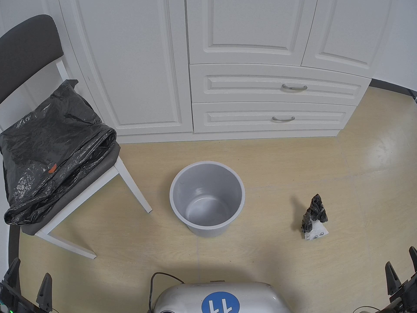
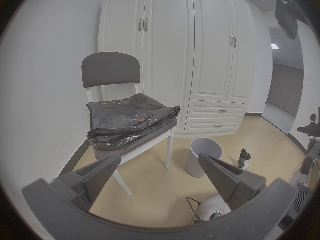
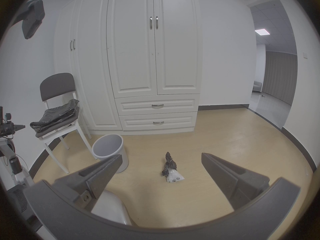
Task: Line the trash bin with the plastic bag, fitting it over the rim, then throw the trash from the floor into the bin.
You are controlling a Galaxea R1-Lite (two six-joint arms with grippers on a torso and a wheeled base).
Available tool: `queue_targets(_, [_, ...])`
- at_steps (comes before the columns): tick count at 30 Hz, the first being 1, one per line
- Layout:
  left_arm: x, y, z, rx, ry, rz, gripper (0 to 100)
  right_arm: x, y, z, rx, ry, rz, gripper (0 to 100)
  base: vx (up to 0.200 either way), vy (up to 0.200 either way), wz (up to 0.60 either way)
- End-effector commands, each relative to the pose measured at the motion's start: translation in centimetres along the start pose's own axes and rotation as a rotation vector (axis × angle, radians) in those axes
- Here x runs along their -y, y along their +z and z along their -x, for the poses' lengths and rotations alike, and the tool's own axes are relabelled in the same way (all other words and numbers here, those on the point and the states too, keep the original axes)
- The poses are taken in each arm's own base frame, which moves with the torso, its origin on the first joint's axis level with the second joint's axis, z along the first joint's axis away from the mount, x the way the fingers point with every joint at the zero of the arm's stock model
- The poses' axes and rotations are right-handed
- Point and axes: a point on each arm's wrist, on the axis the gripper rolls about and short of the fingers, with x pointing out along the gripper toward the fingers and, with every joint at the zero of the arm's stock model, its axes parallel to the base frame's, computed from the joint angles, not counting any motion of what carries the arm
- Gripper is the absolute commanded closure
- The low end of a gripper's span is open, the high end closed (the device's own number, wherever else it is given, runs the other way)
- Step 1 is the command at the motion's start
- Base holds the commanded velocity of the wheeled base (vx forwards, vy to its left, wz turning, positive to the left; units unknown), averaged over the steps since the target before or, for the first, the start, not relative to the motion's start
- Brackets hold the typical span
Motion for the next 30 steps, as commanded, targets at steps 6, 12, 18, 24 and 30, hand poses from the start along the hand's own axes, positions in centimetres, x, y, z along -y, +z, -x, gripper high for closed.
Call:
queue_targets(6, [-0.01, -0.44, 0.02, 0.001, 0.0, -0.001, 0, 0.01, -0.44, 0.02, 0.002, -0.002, 0.0, 0, 0.0, 0.0, 0.0])
queue_targets(12, [-0.02, -0.47, 0.0, 0.001, 0.0, -0.009, 0, 0.01, -0.44, 0.02, 0.002, -0.002, 0.0, 0, 0.0, 0.0, 0.0])
queue_targets(18, [-0.02, -0.51, -0.01, 0.0, 0.0, -0.014, 0, 0.01, -0.46, 0.02, 0.0, -0.002, 0.0, 0, 0.0, 0.0, 0.0])
queue_targets(24, [-0.02, -0.53, -0.01, -0.002, 0.003, -0.015, 0, 0.0, -0.5, 0.0, -0.001, -0.003, 0.005, 0, 0.0, 0.0, 0.0])
queue_targets(30, [0.09, -0.5, -0.01, 0.002, -0.046, -0.102, 0, -0.07, -0.47, 0.0, 0.003, 0.026, 0.098, 0, 0.0, 0.0, 0.0])
